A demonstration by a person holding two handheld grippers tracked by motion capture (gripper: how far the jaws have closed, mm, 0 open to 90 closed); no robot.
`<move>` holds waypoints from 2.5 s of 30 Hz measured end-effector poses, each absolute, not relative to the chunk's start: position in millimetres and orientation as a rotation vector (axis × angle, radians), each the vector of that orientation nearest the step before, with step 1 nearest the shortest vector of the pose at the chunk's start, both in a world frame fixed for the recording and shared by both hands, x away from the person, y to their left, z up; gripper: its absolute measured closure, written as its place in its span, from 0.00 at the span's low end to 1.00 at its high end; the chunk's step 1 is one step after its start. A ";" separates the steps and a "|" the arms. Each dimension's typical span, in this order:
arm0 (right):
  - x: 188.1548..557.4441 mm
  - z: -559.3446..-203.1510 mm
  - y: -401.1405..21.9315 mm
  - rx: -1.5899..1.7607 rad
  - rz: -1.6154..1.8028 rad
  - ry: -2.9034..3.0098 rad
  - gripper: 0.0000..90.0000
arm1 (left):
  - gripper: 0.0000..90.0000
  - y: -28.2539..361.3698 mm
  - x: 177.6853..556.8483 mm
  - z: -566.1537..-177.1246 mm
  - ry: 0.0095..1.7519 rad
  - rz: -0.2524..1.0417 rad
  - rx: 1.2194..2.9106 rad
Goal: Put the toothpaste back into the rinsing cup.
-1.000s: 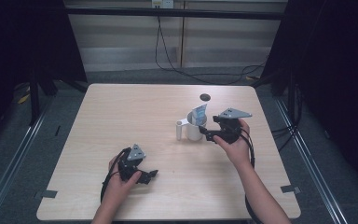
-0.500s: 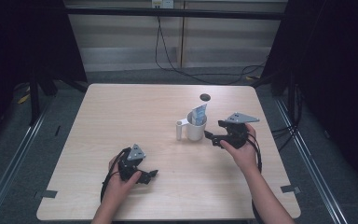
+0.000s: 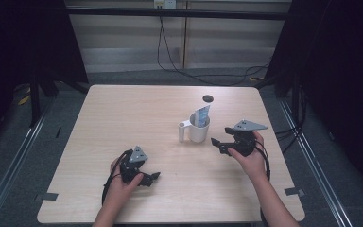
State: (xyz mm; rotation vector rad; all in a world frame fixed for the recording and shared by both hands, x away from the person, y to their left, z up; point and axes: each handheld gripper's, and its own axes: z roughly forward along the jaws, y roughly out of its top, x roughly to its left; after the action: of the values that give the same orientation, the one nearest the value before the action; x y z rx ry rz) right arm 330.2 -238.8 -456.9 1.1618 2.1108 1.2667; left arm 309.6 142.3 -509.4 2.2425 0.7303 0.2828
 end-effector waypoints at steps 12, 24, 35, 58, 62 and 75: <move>322.2 -465.2 -247.5 1.174 1.260 2.131 0.26 | 0.13 142.3 309.6 -509.5 0.730 0.284 2.241; 313.0 -473.8 -260.1 1.189 1.260 2.158 0.26 | 0.13 142.3 309.6 -509.5 0.730 0.284 2.241; 304.2 -482.1 -272.3 1.216 1.249 2.172 0.26 | 0.13 142.3 309.6 -509.5 0.730 0.283 2.241; 285.1 -498.0 -289.3 1.208 1.160 2.255 0.26 | 0.13 142.2 309.5 -509.5 0.731 0.284 2.242; 282.5 -499.8 -291.2 1.207 1.135 2.259 0.26 | 0.13 142.3 309.6 -509.4 0.731 0.283 2.243; 273.9 -508.2 -293.1 1.194 1.100 2.284 0.26 | 0.13 142.2 309.6 -509.5 0.730 0.285 2.241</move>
State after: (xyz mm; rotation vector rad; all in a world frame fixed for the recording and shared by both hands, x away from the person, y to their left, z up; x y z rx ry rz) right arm 273.9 -293.1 -508.2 1.1941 2.2835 1.1000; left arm 309.6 142.2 -509.5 2.2411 0.7303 0.2849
